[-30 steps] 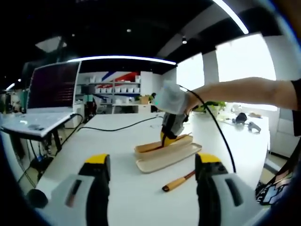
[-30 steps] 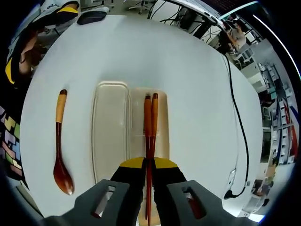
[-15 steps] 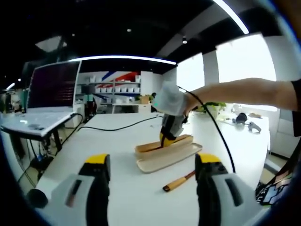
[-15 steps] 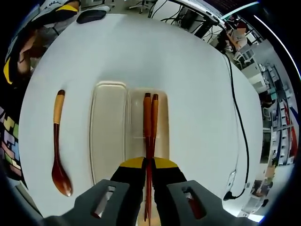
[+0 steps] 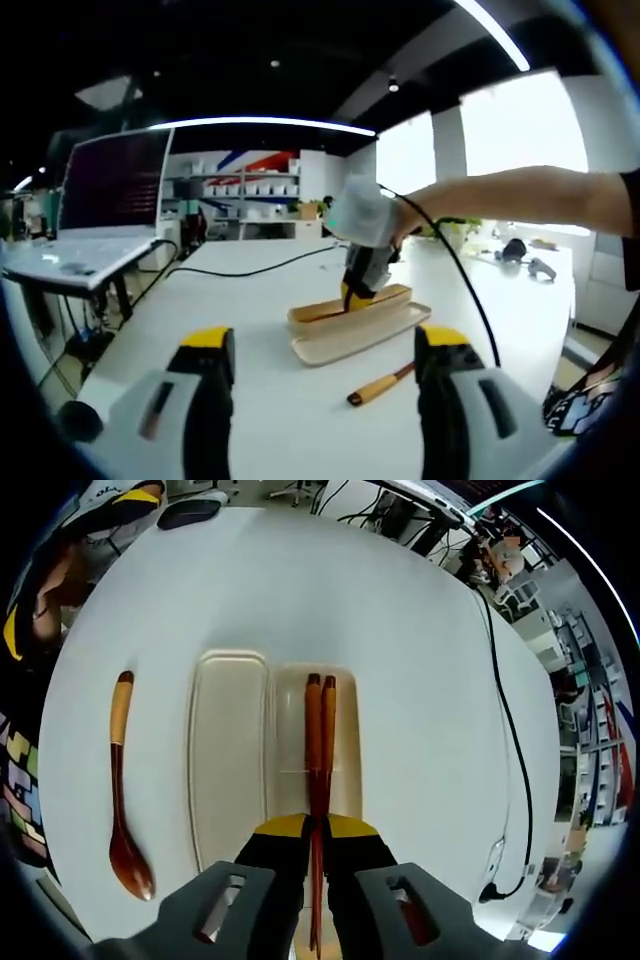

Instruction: Arrange the utensils inside the cutlery case until each visible utensil rests in its matching compartment.

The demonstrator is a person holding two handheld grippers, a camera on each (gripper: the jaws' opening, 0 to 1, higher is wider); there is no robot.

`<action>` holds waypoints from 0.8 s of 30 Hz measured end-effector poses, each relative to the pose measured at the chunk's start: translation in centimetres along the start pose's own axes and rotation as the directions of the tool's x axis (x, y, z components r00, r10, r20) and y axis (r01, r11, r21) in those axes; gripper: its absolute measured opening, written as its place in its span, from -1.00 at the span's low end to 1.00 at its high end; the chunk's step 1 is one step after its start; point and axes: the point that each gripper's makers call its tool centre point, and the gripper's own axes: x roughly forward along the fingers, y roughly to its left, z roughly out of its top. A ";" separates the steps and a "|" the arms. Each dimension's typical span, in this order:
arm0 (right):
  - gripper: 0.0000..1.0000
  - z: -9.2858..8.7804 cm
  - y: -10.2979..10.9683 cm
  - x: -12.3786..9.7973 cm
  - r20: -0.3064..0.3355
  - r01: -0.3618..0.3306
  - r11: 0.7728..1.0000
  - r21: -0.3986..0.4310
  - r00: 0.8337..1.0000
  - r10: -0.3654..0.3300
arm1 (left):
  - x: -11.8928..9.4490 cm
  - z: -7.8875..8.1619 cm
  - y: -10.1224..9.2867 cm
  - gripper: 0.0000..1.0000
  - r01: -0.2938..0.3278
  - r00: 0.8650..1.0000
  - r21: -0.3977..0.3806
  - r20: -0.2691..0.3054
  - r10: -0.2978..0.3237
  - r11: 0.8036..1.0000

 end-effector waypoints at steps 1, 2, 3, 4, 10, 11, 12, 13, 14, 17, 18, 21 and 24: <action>-0.94 0.0 0.0 0.0 -0.001 0.000 1.000 0.000 1.000 0.000 | 0.0 0.0 0.0 0.54 -0.001 1.000 0.000 0.000 0.001 1.000; -0.93 0.0 0.0 0.0 -0.002 0.000 1.000 0.001 1.000 0.000 | 0.0 0.0 0.0 0.54 -0.001 1.000 0.000 0.000 0.001 1.000; -0.92 0.0 -0.1 0.0 -0.003 0.004 1.000 0.008 1.000 -0.004 | 0.0 0.0 0.1 0.54 -0.002 1.000 0.000 0.000 0.002 1.000; -0.90 0.0 -0.1 0.0 -0.003 0.005 1.000 0.010 1.000 -0.005 | 0.0 0.0 0.1 0.54 -0.002 1.000 0.000 0.000 0.002 1.000; -0.79 0.0 -0.5 -0.2 -0.006 0.024 0.999 0.022 1.000 -0.024 | 0.0 0.0 0.3 0.54 -0.006 1.000 0.000 -0.006 0.006 1.000; -0.79 -0.1 -0.5 -0.3 -0.011 0.027 1.000 0.016 1.000 -0.027 | 0.0 0.0 0.3 0.54 -0.007 1.000 0.000 -0.004 0.007 1.000; -0.79 -0.1 -0.6 -0.4 -0.014 0.032 0.999 0.017 0.999 -0.032 | 0.0 0.0 0.3 0.54 -0.007 1.000 0.000 -0.004 0.007 1.000; -0.79 0.0 -0.7 -0.6 -0.013 0.036 0.999 0.022 0.999 -0.036 | 0.0 0.0 0.3 0.54 -0.006 1.000 0.000 -0.005 0.006 1.000; -0.79 0.0 -0.8 -0.7 -0.013 0.037 0.999 0.024 0.999 -0.037 | 0.0 0.0 0.3 0.54 -0.006 1.000 0.000 -0.005 0.006 1.000; -0.79 0.1 -0.8 -1.2 -0.013 0.046 0.999 0.020 0.999 -0.046 | 0.0 0.0 0.3 0.54 -0.005 1.000 0.000 -0.005 0.005 1.000; -0.79 0.1 -0.8 -1.4 -0.015 0.047 0.999 0.018 0.999 -0.047 | 0.0 0.0 0.3 0.54 -0.005 1.000 -0.001 -0.004 0.005 1.000; -0.78 0.0 -0.7 -2.3 -0.014 0.054 0.998 0.010 0.998 -0.054 | 0.0 -0.1 0.2 0.54 -0.004 1.000 0.000 -0.005 0.004 1.000; -0.78 -0.1 -0.7 -3.0 -0.007 0.060 0.998 0.012 0.998 -0.060 | 0.1 -0.2 0.1 0.54 -0.002 1.000 0.001 -0.009 0.002 1.000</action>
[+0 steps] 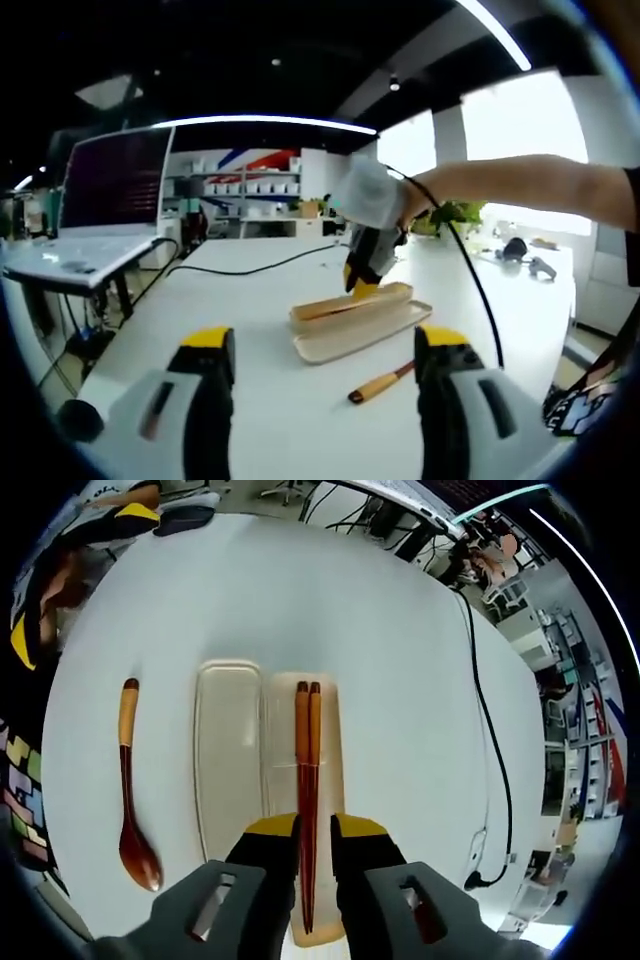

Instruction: Arrange the utensils inside the cutlery case until each visible utensil rests in its matching compartment.

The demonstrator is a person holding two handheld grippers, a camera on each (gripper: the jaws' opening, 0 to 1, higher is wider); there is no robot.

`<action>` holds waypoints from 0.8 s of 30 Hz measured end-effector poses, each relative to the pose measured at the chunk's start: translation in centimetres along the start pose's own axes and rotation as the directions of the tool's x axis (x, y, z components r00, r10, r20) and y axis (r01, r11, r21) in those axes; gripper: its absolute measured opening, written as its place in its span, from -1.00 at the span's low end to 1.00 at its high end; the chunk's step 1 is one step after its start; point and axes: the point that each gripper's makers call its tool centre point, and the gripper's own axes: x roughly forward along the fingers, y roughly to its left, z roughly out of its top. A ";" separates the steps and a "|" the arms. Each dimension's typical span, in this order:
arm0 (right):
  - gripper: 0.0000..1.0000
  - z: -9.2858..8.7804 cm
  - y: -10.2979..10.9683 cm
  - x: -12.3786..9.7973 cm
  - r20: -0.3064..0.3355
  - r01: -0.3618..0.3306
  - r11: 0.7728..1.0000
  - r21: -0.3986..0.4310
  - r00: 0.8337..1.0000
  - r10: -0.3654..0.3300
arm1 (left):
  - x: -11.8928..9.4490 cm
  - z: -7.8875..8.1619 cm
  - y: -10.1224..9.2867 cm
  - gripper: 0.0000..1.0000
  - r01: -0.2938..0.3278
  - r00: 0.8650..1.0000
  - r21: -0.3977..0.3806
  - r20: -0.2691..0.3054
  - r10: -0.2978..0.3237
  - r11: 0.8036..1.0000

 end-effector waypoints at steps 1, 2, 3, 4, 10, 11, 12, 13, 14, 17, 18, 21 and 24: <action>-0.78 -0.1 0.0 -0.2 0.005 0.004 1.000 -0.001 1.000 -0.004 | 0.0 0.0 -0.1 0.54 0.001 1.000 0.000 -0.001 -0.001 1.000; -0.78 -0.1 0.0 -0.4 0.006 0.009 1.000 -0.001 1.000 -0.009 | 0.1 -0.1 -0.2 0.54 0.002 1.000 0.001 -0.002 -0.002 1.000; -0.78 -0.2 0.0 -0.5 0.006 0.012 1.000 -0.002 1.000 -0.012 | 0.1 -0.2 -0.3 0.54 0.004 1.000 0.002 -0.004 -0.004 1.000; -0.78 -0.2 -0.3 -0.7 0.002 0.013 1.000 -0.003 1.000 -0.013 | 0.1 -0.2 -0.4 0.54 0.006 1.000 0.004 -0.005 -0.006 1.000; -0.78 -0.9 -0.2 -1.6 -0.002 0.020 1.000 -0.004 1.000 -0.020 | 0.2 -0.6 -0.9 0.54 0.019 1.000 0.008 -0.014 -0.019 1.000; -0.78 -0.8 -0.4 -1.9 -0.001 0.020 1.000 -0.005 1.000 -0.020 | 0.3 -0.6 -0.9 0.54 0.019 1.000 0.008 -0.015 -0.019 1.000; -0.78 -0.7 -0.4 -2.1 0.012 0.023 1.000 0.005 1.000 -0.023 | 0.3 -0.6 -0.9 0.54 0.020 1.000 0.009 -0.016 -0.020 1.000; -0.78 -0.7 0.0 -2.1 0.038 0.020 1.000 0.015 0.999 -0.021 | 0.3 -0.7 -1.0 0.54 0.020 1.000 0.009 -0.018 -0.020 1.000; -0.78 -0.7 0.4 -2.2 0.062 0.017 0.999 0.029 0.998 -0.019 | 0.3 -0.7 -1.0 0.54 0.022 1.000 0.009 -0.019 -0.021 1.000; -0.78 -0.8 1.8 -2.5 0.115 -0.004 0.999 0.040 0.993 -0.001 | 0.3 -0.9 -1.1 0.54 0.023 1.000 0.013 -0.022 -0.023 1.000; -0.78 -0.6 1.5 -2.5 0.133 0.000 0.999 0.050 0.991 -0.007 | 0.3 -1.0 -1.1 0.54 0.023 0.999 0.017 -0.025 -0.023 1.000; -0.78 -1.2 2.3 -2.5 0.177 -0.014 0.996 0.089 0.984 -0.002 | 0.3 -1.2 -1.3 0.54 0.028 0.999 0.014 -0.031 -0.027 1.000; -0.77 -1.6 2.9 -2.4 0.195 -0.018 0.994 0.103 0.981 -0.003 | 0.3 -1.2 -1.3 0.54 0.028 0.999 0.016 -0.031 -0.027 0.999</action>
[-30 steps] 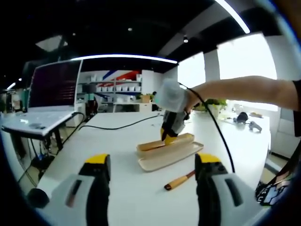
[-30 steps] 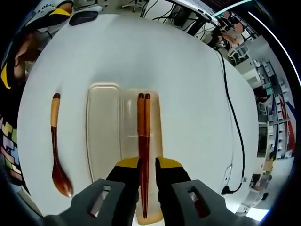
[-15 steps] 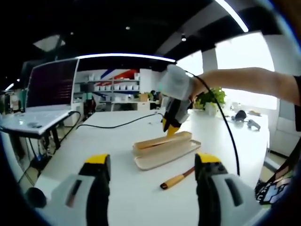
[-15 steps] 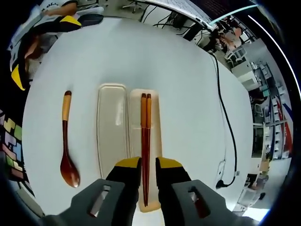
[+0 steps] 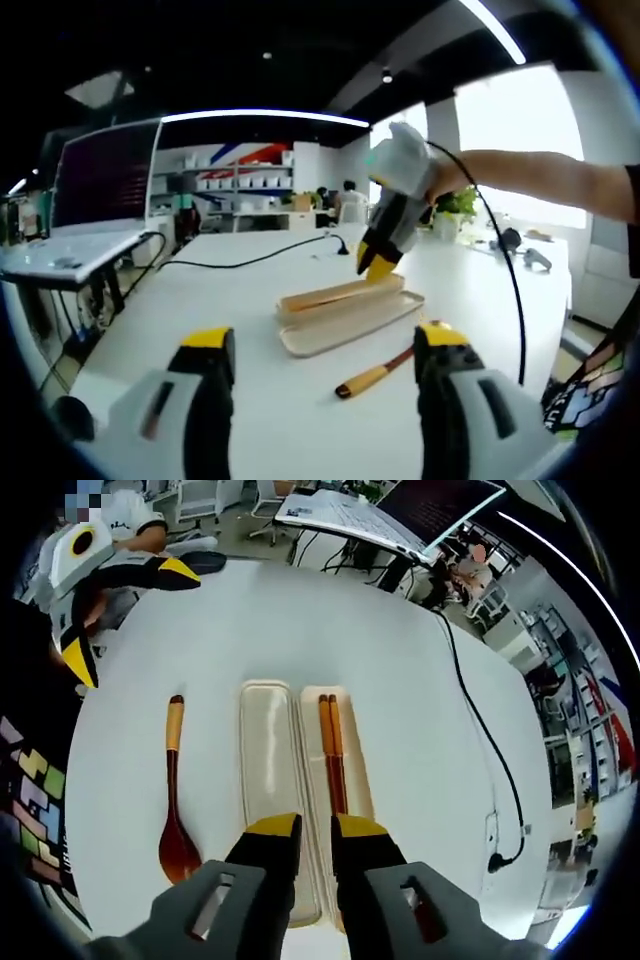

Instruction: Arrange the utensils inside the cutlery case until each visible utensil rests in its matching compartment.

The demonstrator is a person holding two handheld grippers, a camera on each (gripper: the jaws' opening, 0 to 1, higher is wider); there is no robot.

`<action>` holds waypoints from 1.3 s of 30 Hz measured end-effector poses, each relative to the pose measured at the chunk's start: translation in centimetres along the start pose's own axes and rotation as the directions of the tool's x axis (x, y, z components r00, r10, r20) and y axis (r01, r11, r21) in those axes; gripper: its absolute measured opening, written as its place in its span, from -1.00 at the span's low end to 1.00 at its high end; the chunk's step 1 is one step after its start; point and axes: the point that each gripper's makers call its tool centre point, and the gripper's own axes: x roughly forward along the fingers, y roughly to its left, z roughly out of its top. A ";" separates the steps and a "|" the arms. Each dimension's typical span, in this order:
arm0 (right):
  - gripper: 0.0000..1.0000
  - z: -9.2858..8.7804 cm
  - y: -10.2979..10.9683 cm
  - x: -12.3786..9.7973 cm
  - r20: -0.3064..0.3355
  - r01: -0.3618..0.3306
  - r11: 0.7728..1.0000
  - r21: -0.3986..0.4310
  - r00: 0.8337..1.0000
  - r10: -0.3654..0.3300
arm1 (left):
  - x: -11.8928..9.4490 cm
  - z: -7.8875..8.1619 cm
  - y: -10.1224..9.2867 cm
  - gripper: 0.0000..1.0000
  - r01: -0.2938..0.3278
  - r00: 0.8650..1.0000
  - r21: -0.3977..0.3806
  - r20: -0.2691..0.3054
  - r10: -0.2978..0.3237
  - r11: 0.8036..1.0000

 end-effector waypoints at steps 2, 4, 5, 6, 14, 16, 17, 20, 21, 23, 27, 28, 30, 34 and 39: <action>-0.77 -0.1 0.4 0.0 0.037 -0.003 1.000 0.029 0.999 0.002 | 0.0 -0.1 0.0 0.54 -0.001 1.000 0.000 -0.001 0.001 1.000; -0.77 -0.5 0.7 -0.2 0.060 -0.005 0.999 0.050 0.998 0.002 | 0.1 -0.3 0.1 0.54 -0.001 1.000 -0.003 -0.006 0.001 1.000; -0.77 -0.8 0.9 -0.3 0.067 -0.003 0.998 0.066 0.998 -0.001 | 0.2 -0.4 0.1 0.54 -0.001 1.000 -0.003 -0.009 0.001 1.000; -0.77 -1.0 1.0 -0.3 0.071 -0.003 0.997 0.075 0.997 -0.002 | 0.3 -0.6 0.1 0.54 -0.001 1.000 -0.004 -0.014 0.001 1.000; -0.74 -2.5 2.5 -1.0 0.176 -0.024 0.985 0.172 0.984 -0.007 | 0.5 -1.2 0.0 0.53 0.004 0.999 -0.007 -0.032 -0.004 1.000; -0.74 -2.9 2.5 -1.2 0.189 -0.025 0.982 0.188 0.982 -0.011 | 0.6 -1.3 0.0 0.53 0.004 0.999 -0.006 -0.035 -0.004 1.000; -0.74 -3.2 2.6 -1.3 0.199 -0.029 0.980 0.198 0.980 -0.011 | 0.6 -1.3 0.0 0.52 0.006 0.999 -0.003 -0.038 -0.006 1.000; -0.74 -3.8 3.5 -1.3 0.233 -0.045 0.974 0.220 0.972 -0.007 | 0.6 -1.5 -0.1 0.49 0.012 0.999 0.002 -0.047 -0.012 1.000; -0.74 -4.0 3.7 -1.4 0.239 -0.051 0.973 0.226 0.971 -0.004 | 0.6 -1.6 -0.2 0.48 0.012 0.999 0.001 -0.050 -0.012 1.000; -0.74 -4.4 4.2 -1.5 0.257 -0.058 0.970 0.235 0.966 -0.005 | 0.8 -1.9 -0.3 0.46 0.018 0.998 0.006 -0.060 -0.018 1.000; -0.74 -5.2 4.9 -2.2 0.300 -0.071 0.963 0.262 0.954 -0.012 | 1.3 -2.3 -0.8 0.45 0.035 0.996 0.012 -0.079 -0.034 0.999; -0.74 -5.4 5.1 -2.3 0.307 -0.070 0.961 0.267 0.952 -0.016 | 1.4 -2.5 -0.9 0.45 0.040 0.995 0.015 -0.089 -0.039 0.999; -0.74 -5.8 5.4 -2.6 0.328 -0.071 0.959 0.276 0.944 -0.024 | 1.6 -2.9 -1.1 0.45 0.052 0.993 0.022 -0.106 -0.049 0.998; -0.74 -6.4 6.0 -2.9 0.357 -0.082 0.953 0.292 0.934 -0.029 | 1.9 -3.0 -1.4 0.44 0.065 0.991 0.027 -0.117 -0.062 0.998; -0.74 -6.9 6.9 -3.1 0.400 -0.113 0.942 0.315 0.916 -0.024 | 2.4 -3.2 -1.6 0.44 0.083 0.988 0.044 -0.136 -0.076 0.996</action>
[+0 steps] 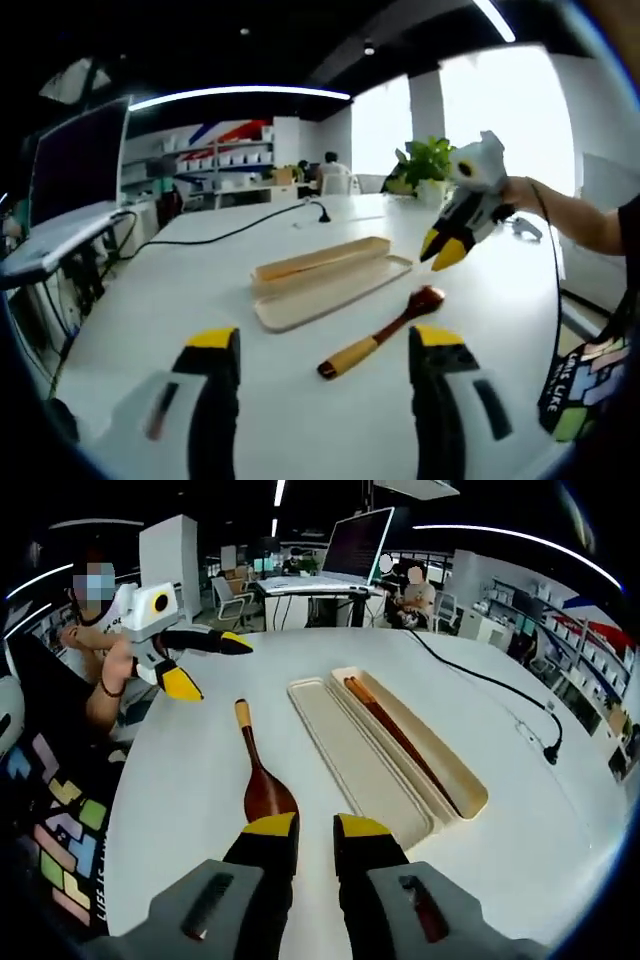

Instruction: Arrange the utensils inside the cutlery case until each visible utensil rests in its matching compartment.

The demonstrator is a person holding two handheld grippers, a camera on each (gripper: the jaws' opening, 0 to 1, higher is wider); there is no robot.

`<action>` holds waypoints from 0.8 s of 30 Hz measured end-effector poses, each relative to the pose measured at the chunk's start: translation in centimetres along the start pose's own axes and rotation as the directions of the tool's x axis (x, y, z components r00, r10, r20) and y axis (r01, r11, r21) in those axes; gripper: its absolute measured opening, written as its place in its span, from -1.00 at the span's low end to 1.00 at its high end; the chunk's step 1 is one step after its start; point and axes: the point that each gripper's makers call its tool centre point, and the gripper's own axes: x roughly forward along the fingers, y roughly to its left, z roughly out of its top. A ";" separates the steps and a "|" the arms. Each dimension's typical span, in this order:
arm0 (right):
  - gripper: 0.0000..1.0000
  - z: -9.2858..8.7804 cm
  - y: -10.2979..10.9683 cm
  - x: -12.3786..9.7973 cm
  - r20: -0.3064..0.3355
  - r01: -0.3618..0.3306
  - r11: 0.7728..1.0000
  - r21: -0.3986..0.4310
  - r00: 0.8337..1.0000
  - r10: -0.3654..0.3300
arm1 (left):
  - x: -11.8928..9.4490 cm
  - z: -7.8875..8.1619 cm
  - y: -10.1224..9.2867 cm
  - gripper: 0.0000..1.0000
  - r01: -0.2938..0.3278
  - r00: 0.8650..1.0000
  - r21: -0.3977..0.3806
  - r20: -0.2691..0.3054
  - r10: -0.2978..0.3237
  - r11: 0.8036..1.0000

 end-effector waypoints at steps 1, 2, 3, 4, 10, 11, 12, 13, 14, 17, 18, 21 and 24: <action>-0.74 0.0 0.1 -0.1 0.009 0.000 1.000 0.003 1.000 0.000 | 0.1 0.0 0.0 0.44 0.004 1.000 0.005 -0.004 -0.004 1.000; -0.74 -0.1 0.2 -0.2 0.020 -0.003 1.000 0.007 1.000 0.003 | 0.3 -0.1 -0.1 0.44 0.012 1.000 0.013 -0.011 -0.012 1.000; -0.74 -0.2 0.4 -0.3 0.028 -0.006 1.000 0.011 1.000 0.006 | 0.4 -0.2 -0.1 0.44 0.018 1.000 0.018 -0.016 -0.018 1.000; -0.74 -0.2 0.5 -0.3 0.035 -0.010 1.000 0.016 0.999 0.009 | 0.5 -0.4 -0.4 0.42 0.054 0.998 0.057 -0.045 -0.051 0.997; -0.71 -0.6 1.0 -0.6 0.066 -0.024 0.999 0.030 0.998 0.022 | 1.1 -0.6 -0.3 0.33 0.088 0.991 0.160 -0.110 -0.071 0.983; -0.71 -0.7 1.1 -0.6 0.074 -0.031 0.999 0.039 0.997 0.028 | 1.2 -0.6 -0.4 0.33 0.100 0.990 0.169 -0.119 -0.081 0.980; -0.71 -0.7 1.1 -0.6 0.078 -0.034 0.998 0.044 0.997 0.030 | 1.3 -0.6 -0.5 0.32 0.113 0.988 0.180 -0.128 -0.090 0.977; -0.71 -0.8 1.2 -0.5 0.083 -0.036 0.998 0.052 0.996 0.031 | 1.4 -0.7 -0.7 0.31 0.130 0.984 0.191 -0.144 -0.104 0.973; -0.71 -0.8 1.2 -0.5 0.087 -0.036 0.998 0.057 0.996 0.031 | 1.5 -0.7 -0.7 0.30 0.137 0.982 0.192 -0.152 -0.108 0.972; -0.69 -1.1 1.4 -0.4 0.092 -0.038 0.997 0.068 0.995 0.031 | 1.7 -0.8 -0.9 0.21 0.170 0.974 0.209 -0.186 -0.132 0.963; -0.69 -1.1 1.5 -0.5 0.097 -0.038 0.997 0.067 0.995 0.032 | 1.7 -0.8 -1.0 0.20 0.178 0.971 0.210 -0.193 -0.138 0.961; -0.69 -1.1 1.8 -0.5 0.108 -0.044 0.997 0.071 0.993 0.036 | 1.8 -0.8 -1.2 0.18 0.213 0.959 0.194 -0.232 -0.166 0.958; -0.69 -1.2 2.1 -0.5 0.113 -0.048 0.996 0.073 0.993 0.040 | 1.9 -0.8 -1.6 0.11 0.249 0.947 0.204 -0.254 -0.194 0.947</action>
